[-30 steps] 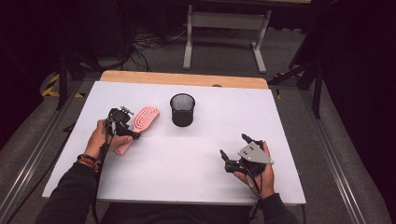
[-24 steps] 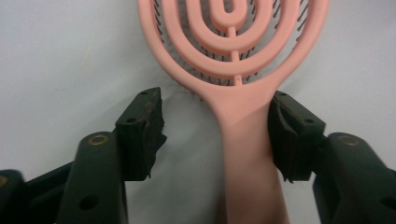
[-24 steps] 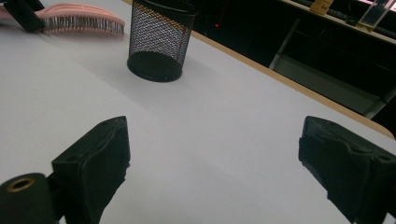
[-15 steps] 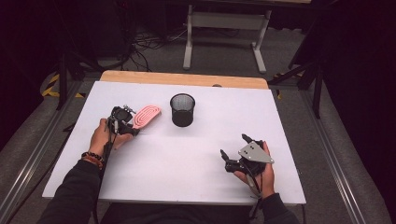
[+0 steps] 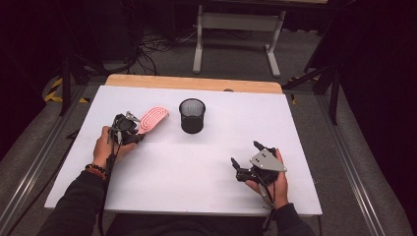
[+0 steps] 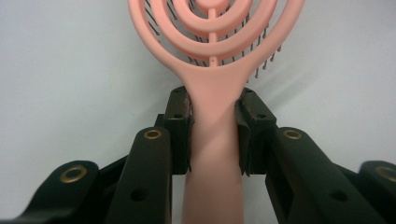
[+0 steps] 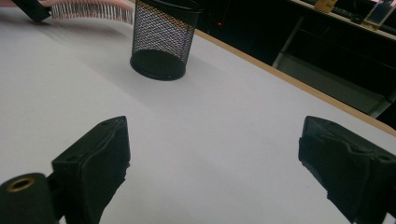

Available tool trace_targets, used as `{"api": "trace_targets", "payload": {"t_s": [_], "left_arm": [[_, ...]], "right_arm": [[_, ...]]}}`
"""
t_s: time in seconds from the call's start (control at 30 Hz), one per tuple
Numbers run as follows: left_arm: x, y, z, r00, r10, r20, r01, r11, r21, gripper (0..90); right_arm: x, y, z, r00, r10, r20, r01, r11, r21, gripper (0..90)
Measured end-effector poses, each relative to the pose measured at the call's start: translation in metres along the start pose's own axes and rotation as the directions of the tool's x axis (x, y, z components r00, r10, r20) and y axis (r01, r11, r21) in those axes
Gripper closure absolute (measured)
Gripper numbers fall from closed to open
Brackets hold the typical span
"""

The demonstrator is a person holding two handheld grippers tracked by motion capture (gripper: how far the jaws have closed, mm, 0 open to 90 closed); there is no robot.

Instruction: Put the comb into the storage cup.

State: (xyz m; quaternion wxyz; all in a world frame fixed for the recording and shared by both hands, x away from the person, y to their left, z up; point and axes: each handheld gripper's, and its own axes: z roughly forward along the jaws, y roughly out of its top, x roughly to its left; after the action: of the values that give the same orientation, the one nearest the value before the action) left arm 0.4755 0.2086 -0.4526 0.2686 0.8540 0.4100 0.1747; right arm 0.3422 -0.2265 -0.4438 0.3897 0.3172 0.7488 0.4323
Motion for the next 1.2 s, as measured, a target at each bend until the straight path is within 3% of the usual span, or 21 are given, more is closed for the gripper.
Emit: {"api": "trace_targets", "payload": {"t_s": [0.2,0.37,0.5,0.63,0.7,0.87,0.97,1.0,1.03,1.2], "left_arm": [[-0.003,-0.005,-0.017,0.9999,0.004,-0.013,-0.005,0.9940,-0.109,69.5],[-0.010,-0.011,-0.031,0.9995,0.023,-0.023,-0.027,0.9804,-0.195,69.5],[-0.015,-0.015,-0.038,0.9984,0.034,-0.044,-0.043,0.9693,-0.242,69.5],[-0.015,-0.021,-0.044,0.9986,0.024,-0.048,-0.037,0.9531,-0.300,69.6],[-0.016,-0.025,-0.047,0.9979,0.029,-0.058,-0.047,0.9411,-0.335,69.6],[-0.016,-0.033,-0.052,0.9960,0.038,-0.081,-0.067,0.9205,-0.385,69.6],[-0.016,-0.036,-0.054,0.9960,0.038,-0.081,-0.067,0.9099,-0.409,69.6],[-0.016,-0.036,-0.054,0.9960,0.038,-0.081,-0.067,0.9099,-0.409,69.6],[-0.016,-0.037,-0.056,0.9951,0.030,-0.094,-0.068,0.9000,-0.430,69.6],[-0.017,-0.039,-0.061,0.9953,0.023,-0.094,-0.067,0.8691,-0.490,69.6]], "right_arm": [[-0.002,0.001,0.001,0.9995,0.020,0.026,-0.020,1.000,-0.009,10.1],[-0.008,-0.001,0.001,0.9961,0.055,0.069,-0.055,0.998,0.003,10.5],[-0.010,-0.002,0.000,0.9949,0.056,0.083,-0.057,0.998,0.004,10.6],[-0.012,-0.002,0.000,0.9938,0.065,0.090,-0.065,0.998,-0.002,10.7],[-0.012,-0.002,0.000,0.9938,0.065,0.090,-0.065,0.998,-0.003,10.7],[-0.011,-0.001,-0.001,0.9938,0.054,0.098,-0.054,0.999,-0.001,10.7],[-0.011,-0.001,-0.001,0.9938,0.056,0.096,-0.055,0.998,-0.008,10.7],[-0.011,-0.001,-0.001,0.9938,0.056,0.096,-0.055,0.998,-0.008,10.7],[-0.010,-0.001,-0.002,0.9939,0.054,0.096,-0.054,0.999,-0.008,10.7],[-0.008,0.001,-0.001,0.9945,0.046,0.094,-0.045,0.999,-0.011,10.9]]}}
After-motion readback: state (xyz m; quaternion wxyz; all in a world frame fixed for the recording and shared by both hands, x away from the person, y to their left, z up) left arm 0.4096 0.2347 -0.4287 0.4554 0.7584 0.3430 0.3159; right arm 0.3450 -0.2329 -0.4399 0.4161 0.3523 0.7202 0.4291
